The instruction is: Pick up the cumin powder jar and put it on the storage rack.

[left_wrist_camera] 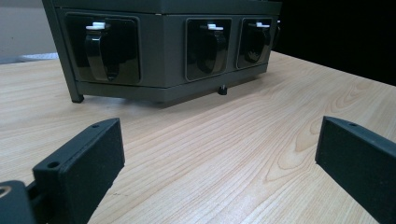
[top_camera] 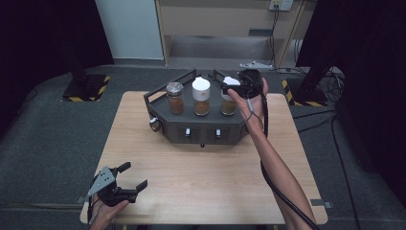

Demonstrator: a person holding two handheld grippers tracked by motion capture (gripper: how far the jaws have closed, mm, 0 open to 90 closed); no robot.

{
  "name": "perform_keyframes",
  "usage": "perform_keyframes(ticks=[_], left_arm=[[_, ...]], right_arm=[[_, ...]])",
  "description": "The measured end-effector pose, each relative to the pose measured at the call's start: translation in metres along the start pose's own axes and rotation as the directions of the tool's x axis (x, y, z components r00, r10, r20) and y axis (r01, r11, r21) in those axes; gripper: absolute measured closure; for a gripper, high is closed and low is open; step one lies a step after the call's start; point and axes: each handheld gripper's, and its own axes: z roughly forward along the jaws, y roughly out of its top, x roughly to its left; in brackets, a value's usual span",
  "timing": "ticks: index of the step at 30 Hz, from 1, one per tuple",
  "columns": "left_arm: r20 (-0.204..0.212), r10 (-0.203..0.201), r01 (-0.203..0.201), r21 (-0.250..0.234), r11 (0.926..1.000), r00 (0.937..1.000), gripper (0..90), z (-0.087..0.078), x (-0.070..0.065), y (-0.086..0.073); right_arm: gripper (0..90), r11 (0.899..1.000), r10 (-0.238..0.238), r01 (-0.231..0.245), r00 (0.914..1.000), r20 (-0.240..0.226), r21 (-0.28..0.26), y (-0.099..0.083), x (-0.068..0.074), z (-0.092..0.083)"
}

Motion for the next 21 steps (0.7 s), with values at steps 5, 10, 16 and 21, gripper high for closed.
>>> perform_keyframes(ticks=[5, 10, 16, 21], left_arm=[[0.001, 0.0, 0.0, 0.001, 1.0, 1.0, 0.1, 0.0, 0.0, 0.0], [0.001, 0.0, 0.0, 0.0, 1.0, 1.0, 0.1, 0.0, 0.0, 0.0], [-0.001, -0.001, 0.001, 0.001, 1.0, 1.0, 0.1, 0.0, 0.0, 0.0], [0.0, -0.003, 0.003, -0.001, 1.0, 1.0, 0.1, 0.0, 0.0, 0.0]], right_arm=[[6.7, 1.0, -0.023, 0.022, 0.9994, -0.025, -0.019, 0.0, 0.0, -0.014], [6.6, 0.998, -0.046, 0.043, 0.9967, -0.066, -0.048, -0.004, -0.001, -0.032], [6.6, 0.994, -0.073, 0.064, 0.9911, -0.111, -0.087, -0.013, -0.004, -0.054], [6.7, 0.99, -0.106, 0.091, 0.9847, -0.138, -0.113, -0.024, -0.005, -0.069]])
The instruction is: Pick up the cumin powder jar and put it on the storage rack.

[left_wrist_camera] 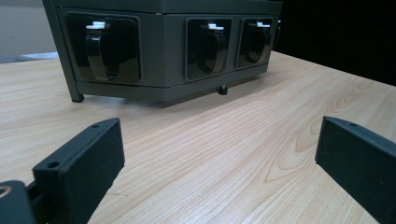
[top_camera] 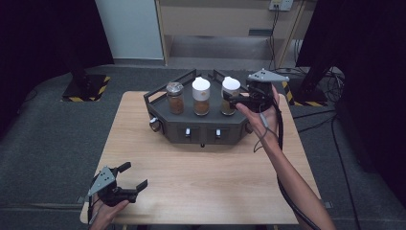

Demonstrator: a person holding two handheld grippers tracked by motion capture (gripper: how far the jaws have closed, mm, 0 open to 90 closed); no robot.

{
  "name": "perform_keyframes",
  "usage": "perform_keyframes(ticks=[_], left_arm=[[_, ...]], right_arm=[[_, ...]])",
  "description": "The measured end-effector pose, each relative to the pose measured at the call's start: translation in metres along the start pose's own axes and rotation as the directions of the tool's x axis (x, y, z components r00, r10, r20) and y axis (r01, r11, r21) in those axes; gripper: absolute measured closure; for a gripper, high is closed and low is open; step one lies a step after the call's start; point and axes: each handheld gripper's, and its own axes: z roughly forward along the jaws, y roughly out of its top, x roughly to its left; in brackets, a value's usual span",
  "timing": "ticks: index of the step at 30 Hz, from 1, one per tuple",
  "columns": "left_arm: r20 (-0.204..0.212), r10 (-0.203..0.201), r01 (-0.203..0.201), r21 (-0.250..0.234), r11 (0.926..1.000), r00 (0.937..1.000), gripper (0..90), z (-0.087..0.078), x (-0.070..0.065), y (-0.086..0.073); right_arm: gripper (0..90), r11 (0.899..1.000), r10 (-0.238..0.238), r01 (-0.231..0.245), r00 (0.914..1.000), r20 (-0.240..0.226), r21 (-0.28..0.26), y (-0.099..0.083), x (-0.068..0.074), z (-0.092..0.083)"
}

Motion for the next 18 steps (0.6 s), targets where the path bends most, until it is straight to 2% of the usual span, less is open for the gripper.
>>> perform_keyframes(ticks=[5, 12, 18], left_arm=[[-0.003, -0.003, 0.003, 0.002, 1.0, 1.0, 0.1, 0.0, 0.0, 0.0], [-0.001, -0.003, 0.003, 0.002, 1.0, 1.0, 0.1, 0.001, 0.0, 0.001], [-0.001, -0.003, 0.003, 0.004, 1.0, 1.0, 0.0, 0.002, 0.0, 0.001]], right_arm=[[6.6, 1.0, -0.02, 0.019, 0.9993, -0.031, -0.024, -0.01, 0.002, -0.015], [5.3, 0.998, -0.057, 0.055, 0.9974, -0.045, -0.043, -0.022, 0.006, -0.036], [4.4, 0.998, -0.043, 0.04, 0.9975, -0.056, -0.048, -0.039, 0.002, -0.051]])
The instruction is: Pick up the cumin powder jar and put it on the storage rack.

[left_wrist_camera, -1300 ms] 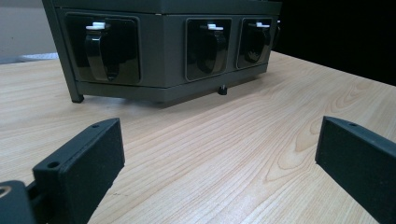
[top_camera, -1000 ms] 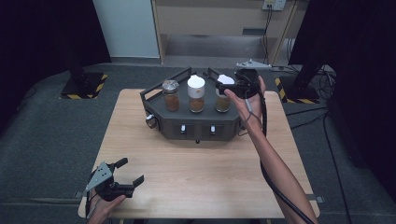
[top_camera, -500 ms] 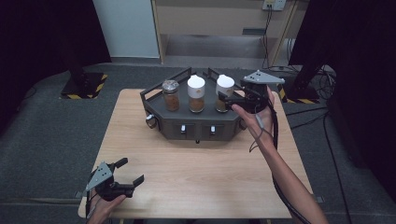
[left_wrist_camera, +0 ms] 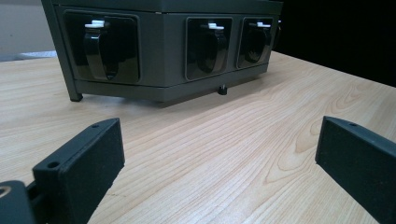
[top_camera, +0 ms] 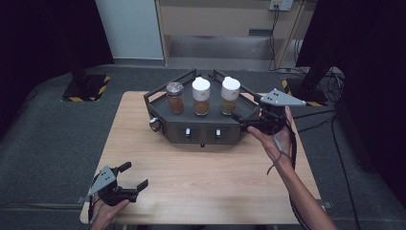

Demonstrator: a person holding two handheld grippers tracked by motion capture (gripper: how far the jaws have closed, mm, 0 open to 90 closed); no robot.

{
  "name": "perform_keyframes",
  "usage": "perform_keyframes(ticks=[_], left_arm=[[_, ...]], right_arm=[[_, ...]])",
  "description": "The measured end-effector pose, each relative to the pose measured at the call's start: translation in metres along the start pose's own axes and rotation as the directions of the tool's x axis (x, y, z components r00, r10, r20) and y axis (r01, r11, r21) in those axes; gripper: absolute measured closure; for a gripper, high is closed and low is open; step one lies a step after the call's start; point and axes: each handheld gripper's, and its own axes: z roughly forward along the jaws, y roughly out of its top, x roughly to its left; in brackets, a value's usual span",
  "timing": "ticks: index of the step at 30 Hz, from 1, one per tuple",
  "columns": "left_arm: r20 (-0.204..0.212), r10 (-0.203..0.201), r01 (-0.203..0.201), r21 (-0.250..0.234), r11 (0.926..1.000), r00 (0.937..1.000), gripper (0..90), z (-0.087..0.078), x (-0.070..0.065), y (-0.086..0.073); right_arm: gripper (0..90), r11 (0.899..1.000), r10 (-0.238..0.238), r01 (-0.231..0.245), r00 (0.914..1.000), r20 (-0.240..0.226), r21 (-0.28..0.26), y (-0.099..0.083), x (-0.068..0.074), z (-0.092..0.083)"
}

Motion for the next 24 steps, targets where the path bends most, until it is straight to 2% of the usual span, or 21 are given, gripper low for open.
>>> perform_keyframes(ticks=[8, 14, 24], left_arm=[[-0.002, 0.001, -0.001, 0.003, 1.0, 1.0, 0.0, -0.001, 0.0, 0.0], [0.001, 0.001, -0.001, -0.003, 1.0, 1.0, 0.0, -0.002, 0.0, -0.001], [0.004, 0.008, -0.008, 0.005, 1.0, 1.0, 0.0, -0.001, -0.001, 0.0]], right_arm=[[2.3, 1.0, -0.011, 0.011, 0.9999, -0.008, 0.007, -0.017, -0.001, -0.014], [1.8, 1.0, -0.02, 0.02, 0.9996, -0.022, 0.015, -0.029, 0.003, -0.026], [1.9, 1.0, -0.009, 0.009, 0.9999, -0.013, -0.021, -0.063, 0.007, -0.052]])
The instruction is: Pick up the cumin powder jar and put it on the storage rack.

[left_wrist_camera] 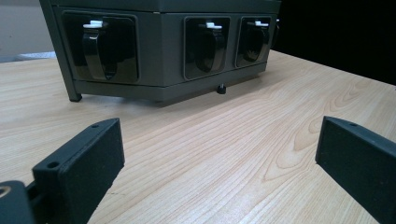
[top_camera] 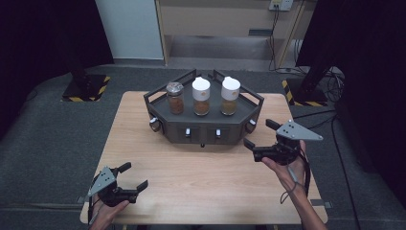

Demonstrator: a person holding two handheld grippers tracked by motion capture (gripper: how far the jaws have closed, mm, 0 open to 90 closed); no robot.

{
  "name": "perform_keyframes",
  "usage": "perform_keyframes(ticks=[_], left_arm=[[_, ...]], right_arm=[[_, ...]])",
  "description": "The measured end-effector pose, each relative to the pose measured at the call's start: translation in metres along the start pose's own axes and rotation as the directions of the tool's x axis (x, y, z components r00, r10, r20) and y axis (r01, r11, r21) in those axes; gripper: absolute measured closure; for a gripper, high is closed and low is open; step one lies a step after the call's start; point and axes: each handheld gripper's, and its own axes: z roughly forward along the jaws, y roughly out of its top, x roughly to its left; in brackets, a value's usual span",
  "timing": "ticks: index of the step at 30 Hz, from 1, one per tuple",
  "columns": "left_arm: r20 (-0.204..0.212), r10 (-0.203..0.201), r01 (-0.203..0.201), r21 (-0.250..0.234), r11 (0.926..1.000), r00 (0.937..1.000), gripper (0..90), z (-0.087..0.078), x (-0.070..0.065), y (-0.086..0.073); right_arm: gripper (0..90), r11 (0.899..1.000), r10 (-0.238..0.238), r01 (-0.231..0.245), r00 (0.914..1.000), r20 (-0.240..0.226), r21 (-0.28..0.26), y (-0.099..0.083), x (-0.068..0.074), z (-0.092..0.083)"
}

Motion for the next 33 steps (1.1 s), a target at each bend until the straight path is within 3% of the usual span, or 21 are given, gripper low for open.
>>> perform_keyframes(ticks=[11, 26, 33], left_arm=[[0.007, -0.001, 0.001, -0.004, 1.0, 1.0, 0.0, 0.0, 0.001, 0.0], [0.011, 0.002, -0.002, -0.004, 1.0, 0.9999, 0.0, 0.0, 0.0, 0.0], [0.01, 0.001, -0.001, -0.004, 1.0, 0.9999, 0.0, 0.0, 0.0, 0.0]], right_arm=[[1.7, 0.999, -0.01, 0.01, 0.9999, 0.004, -0.03, -0.034, 0.001, -0.024], [1.6, 1.0, 0.01, -0.01, 0.9997, 0.024, 0.015, -0.077, 0.005, -0.041], [1.8, 0.999, 0.047, -0.048, 0.9983, 0.033, 0.023, -0.099, 0.006, -0.047]])
